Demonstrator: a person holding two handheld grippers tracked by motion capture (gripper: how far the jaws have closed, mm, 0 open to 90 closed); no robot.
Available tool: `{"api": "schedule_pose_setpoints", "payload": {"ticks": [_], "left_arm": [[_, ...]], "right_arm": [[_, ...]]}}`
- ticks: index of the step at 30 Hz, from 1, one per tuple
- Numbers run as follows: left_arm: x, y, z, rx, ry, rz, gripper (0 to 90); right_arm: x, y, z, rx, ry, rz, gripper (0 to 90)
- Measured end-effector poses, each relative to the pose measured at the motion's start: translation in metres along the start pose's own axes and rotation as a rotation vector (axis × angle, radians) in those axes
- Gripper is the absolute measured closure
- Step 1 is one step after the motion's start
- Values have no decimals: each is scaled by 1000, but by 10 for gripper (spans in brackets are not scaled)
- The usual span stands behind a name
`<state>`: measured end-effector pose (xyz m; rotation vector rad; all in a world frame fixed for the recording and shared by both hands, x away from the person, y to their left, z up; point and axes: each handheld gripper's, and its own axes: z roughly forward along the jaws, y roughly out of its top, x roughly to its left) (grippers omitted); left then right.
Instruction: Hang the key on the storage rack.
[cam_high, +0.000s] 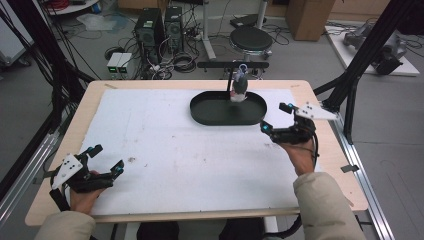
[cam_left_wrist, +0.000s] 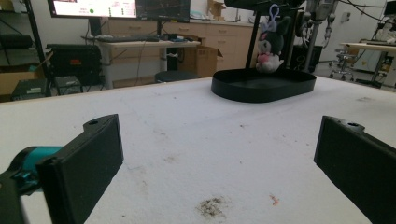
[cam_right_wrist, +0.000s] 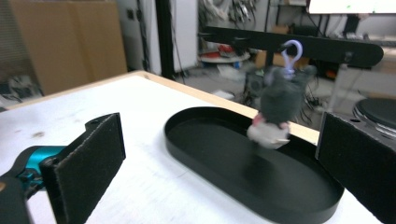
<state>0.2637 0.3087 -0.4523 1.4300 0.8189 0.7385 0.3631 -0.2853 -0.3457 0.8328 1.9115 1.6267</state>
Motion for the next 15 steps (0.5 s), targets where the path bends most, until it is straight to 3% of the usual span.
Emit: {"api": "schedule_pose_setpoints", "payload": {"ticks": [7, 15], "left_arm": [[0, 0, 0, 2, 2, 1, 17], [-1, 0, -1, -11, 1, 8, 17]], "right_arm": [[-1, -46, -28, -53, 10, 22, 5], [-2, -78, -37, -57, 11, 11, 5]]}}
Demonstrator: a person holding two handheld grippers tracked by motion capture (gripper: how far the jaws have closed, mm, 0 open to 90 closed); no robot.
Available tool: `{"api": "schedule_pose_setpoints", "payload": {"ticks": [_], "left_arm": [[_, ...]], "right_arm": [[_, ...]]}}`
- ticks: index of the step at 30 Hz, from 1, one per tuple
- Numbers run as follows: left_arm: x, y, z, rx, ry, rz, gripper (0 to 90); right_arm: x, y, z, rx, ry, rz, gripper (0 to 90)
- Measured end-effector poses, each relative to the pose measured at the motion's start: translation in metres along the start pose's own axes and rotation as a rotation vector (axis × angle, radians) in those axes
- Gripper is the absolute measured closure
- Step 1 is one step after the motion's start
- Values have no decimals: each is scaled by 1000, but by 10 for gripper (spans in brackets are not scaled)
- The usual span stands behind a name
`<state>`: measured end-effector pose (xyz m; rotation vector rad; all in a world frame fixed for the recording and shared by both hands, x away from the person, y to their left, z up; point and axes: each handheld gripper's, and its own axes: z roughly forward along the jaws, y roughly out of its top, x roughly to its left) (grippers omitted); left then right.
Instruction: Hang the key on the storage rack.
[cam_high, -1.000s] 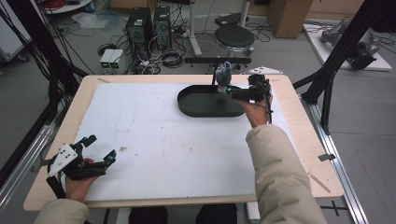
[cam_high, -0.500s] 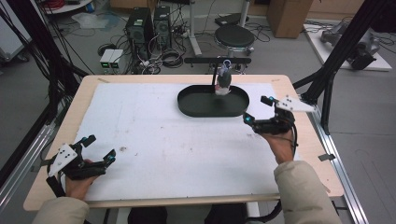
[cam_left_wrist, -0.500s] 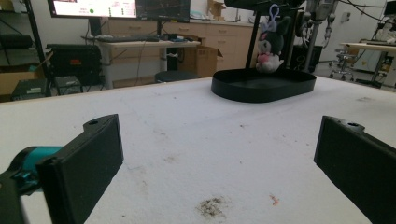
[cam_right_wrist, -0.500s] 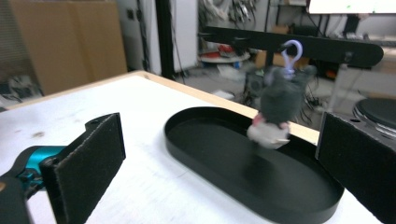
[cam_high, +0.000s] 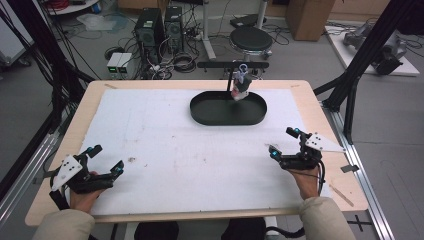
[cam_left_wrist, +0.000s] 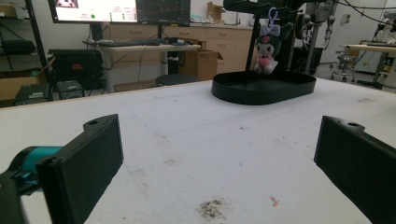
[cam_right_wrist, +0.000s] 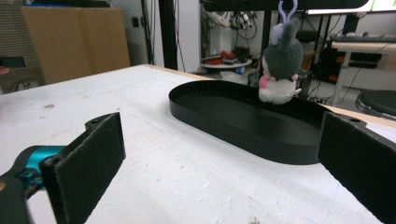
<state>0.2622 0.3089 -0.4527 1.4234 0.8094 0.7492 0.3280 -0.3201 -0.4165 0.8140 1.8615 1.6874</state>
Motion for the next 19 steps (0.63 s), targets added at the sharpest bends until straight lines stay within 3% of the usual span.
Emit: {"api": "schedule_pose_setpoints", "payload": {"ticks": [9, 11, 16, 19], "left_arm": [[0, 0, 0, -3, -7, 8, 17], [0, 0, -1, -3, -7, 9, 17], [-1, -1, -2, -18, -4, 9, 17], [-1, -1, -3, -30, -1, 14, 17]], "right_arm": [[2, -24, 3, 27, -16, -25, 5], [2, -33, 3, 36, -24, -16, 5], [0, -34, 0, 8, -25, 35, 5], [-1, -34, 0, 10, -25, 32, 5]]}}
